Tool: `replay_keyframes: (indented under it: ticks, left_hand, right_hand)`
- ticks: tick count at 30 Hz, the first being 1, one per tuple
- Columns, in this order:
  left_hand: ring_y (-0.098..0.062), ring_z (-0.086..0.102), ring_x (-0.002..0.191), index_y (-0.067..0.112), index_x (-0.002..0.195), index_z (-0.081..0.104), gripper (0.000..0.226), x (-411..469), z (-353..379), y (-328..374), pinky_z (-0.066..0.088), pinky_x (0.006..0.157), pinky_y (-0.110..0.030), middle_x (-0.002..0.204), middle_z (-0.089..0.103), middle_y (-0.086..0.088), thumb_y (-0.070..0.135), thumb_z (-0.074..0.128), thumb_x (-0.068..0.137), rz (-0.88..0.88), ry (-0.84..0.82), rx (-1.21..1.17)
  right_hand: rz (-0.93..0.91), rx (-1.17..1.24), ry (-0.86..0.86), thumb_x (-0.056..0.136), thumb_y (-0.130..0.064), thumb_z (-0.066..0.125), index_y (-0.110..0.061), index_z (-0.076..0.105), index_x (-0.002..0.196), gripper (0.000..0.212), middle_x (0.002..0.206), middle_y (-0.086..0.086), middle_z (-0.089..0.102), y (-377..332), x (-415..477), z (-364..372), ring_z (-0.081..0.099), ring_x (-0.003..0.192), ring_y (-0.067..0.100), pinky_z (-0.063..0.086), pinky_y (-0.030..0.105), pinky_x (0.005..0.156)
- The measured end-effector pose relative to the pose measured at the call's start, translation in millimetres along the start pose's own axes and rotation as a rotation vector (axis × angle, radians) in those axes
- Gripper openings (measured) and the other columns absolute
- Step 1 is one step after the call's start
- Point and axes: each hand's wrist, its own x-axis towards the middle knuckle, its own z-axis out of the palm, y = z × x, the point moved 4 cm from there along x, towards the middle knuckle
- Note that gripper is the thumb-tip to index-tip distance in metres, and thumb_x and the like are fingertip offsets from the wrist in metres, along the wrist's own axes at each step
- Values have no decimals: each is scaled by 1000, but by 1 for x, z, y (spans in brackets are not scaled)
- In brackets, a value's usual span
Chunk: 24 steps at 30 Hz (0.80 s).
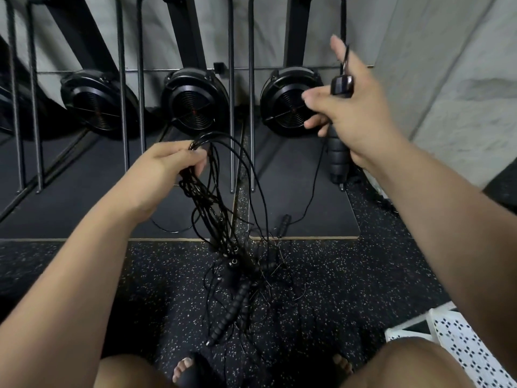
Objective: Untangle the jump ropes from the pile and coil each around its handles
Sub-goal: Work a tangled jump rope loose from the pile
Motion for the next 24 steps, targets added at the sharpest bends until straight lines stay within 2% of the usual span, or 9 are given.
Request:
replay_keyframes:
  ticks: [4, 6, 8, 11, 13, 15, 18, 21, 24]
  left_hand:
    - [-19, 43, 77, 3, 70, 47, 40, -2, -9, -4, 28, 81, -41, 79, 43, -10, 27, 53, 102, 14, -1, 15]
    - [-19, 48, 80, 3, 66, 50, 41, -2, -9, -10, 31, 85, -40, 86, 44, -16, 31, 56, 97, 4, -25, 43]
    - [-22, 51, 85, 5, 64, 59, 43, -3, -5, -18, 36, 90, -37, 96, 47, -14, 29, 61, 99, -22, -45, 93]
    - [-17, 57, 84, 10, 62, 68, 43, -3, 9, -31, 42, 87, -35, 98, 51, -5, 25, 66, 103, -85, -91, 245]
    - [-22, 59, 85, 8, 63, 69, 41, -2, 19, -39, 43, 86, -35, 96, 53, -4, 22, 67, 101, -118, -91, 277]
    - [-20, 57, 82, 4, 63, 65, 40, -3, 25, -46, 41, 82, -34, 92, 53, -2, 17, 65, 101, -136, -71, 239]
    - [-21, 54, 84, -2, 63, 53, 41, -6, 28, -49, 41, 87, -37, 90, 50, -12, 8, 60, 101, -121, -38, 98]
    - [-24, 59, 87, 2, 56, 44, 49, -5, 22, -42, 44, 103, -43, 83, 47, -17, 5, 60, 102, -66, 16, -104]
    - [-23, 61, 83, 12, 52, 44, 53, -3, 15, -31, 45, 99, -40, 82, 47, -15, 11, 62, 103, -22, 5, -274]
  right_hand:
    - [-127, -245, 86, 98, -10, 65, -39, 41, 162, 75, 108, 10, 76, -2, 23, -10, 76, 69, 19, 58, 28, 58]
    - [-248, -508, 111, 94, -23, 65, -43, 42, 162, 74, 114, 6, 68, -15, 39, -20, 73, 88, 19, 59, 29, 83]
    - [-323, -747, 116, 93, -31, 63, -40, 40, 164, 75, 120, 3, 55, -31, 50, -27, 57, 105, 13, 41, 17, 97]
    - [-459, -794, 95, 95, -35, 60, -27, 55, 151, 57, 117, 2, 58, -56, 55, -27, 62, 109, 15, 46, 20, 100]
    - [-452, -658, 69, 98, -35, 61, -17, 60, 124, 32, 96, -7, 63, -69, 51, -25, 76, 93, 9, 61, 29, 84]
    - [-377, -553, 39, 100, -34, 61, -19, 54, 113, 21, 86, -12, 61, -73, 48, -22, 78, 82, 6, 61, 27, 70]
    - [-347, -506, 0, 99, -28, 63, -15, 57, 135, 39, 97, -11, 60, -73, 38, -17, 79, 79, 8, 56, 21, 62]
    - [-288, -477, -50, 97, -19, 67, -32, 45, 160, 68, 116, -7, 62, -56, 25, -11, 78, 70, 13, 57, 21, 57]
    - [-114, -358, -128, 98, -11, 67, -43, 32, 166, 83, 111, -3, 73, -25, 8, -7, 79, 69, 18, 59, 27, 54]
